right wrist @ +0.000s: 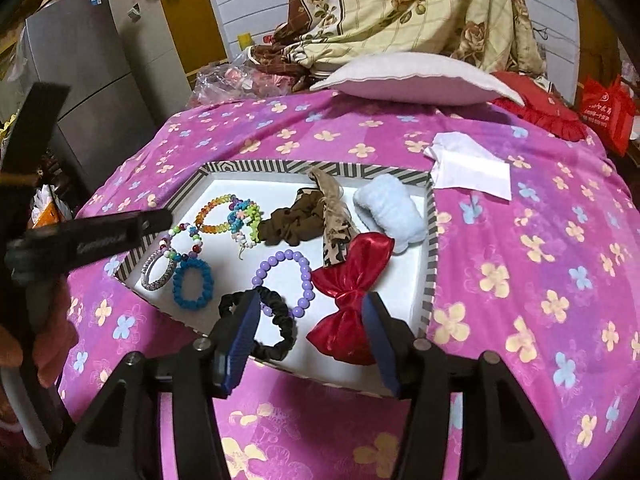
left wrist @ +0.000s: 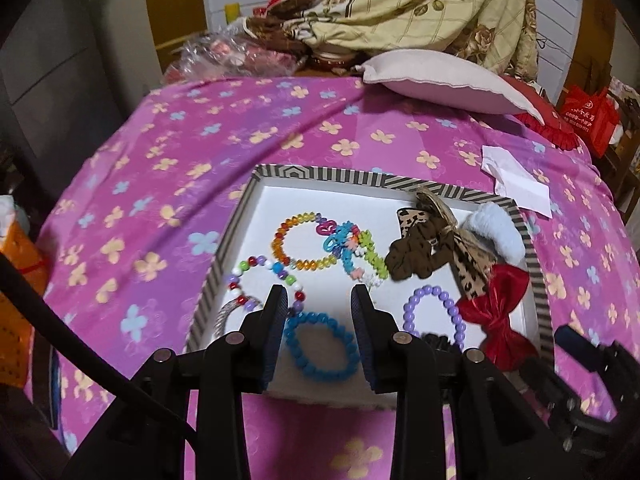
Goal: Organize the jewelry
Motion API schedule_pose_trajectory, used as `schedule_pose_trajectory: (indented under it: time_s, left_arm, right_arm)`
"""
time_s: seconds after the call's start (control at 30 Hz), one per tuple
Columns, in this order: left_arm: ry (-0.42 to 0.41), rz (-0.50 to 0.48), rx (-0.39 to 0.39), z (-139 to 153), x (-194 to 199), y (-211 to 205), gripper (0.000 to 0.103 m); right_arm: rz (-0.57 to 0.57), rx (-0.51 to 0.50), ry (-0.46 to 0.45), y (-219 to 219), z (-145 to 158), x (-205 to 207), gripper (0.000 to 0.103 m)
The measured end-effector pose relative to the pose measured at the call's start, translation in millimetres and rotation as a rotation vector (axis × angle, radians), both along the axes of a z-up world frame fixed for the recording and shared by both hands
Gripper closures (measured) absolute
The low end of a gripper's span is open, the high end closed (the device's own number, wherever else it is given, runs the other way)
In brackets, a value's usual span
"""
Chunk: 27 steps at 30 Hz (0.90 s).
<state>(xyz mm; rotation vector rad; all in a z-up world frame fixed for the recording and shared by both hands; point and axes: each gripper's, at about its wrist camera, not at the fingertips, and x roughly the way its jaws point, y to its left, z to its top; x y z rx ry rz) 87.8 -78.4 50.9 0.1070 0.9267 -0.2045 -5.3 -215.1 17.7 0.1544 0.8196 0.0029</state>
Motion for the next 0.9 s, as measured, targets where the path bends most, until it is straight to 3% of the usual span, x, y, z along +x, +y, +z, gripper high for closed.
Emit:
schedule_pose_trajectory:
  time_s: [0.3, 0.9]
  left_arm:
    - [-0.035, 0.001, -0.014, 6, -44, 14, 0.053]
    - [-0.092, 0.06, -0.006, 15, -88, 38, 0.053]
  right_arm:
    - [0.015, -0.005, -0.01, 15, 7, -13, 0.04]
    - [0.012, -0.022, -0.021, 32, 16, -38, 0.032]
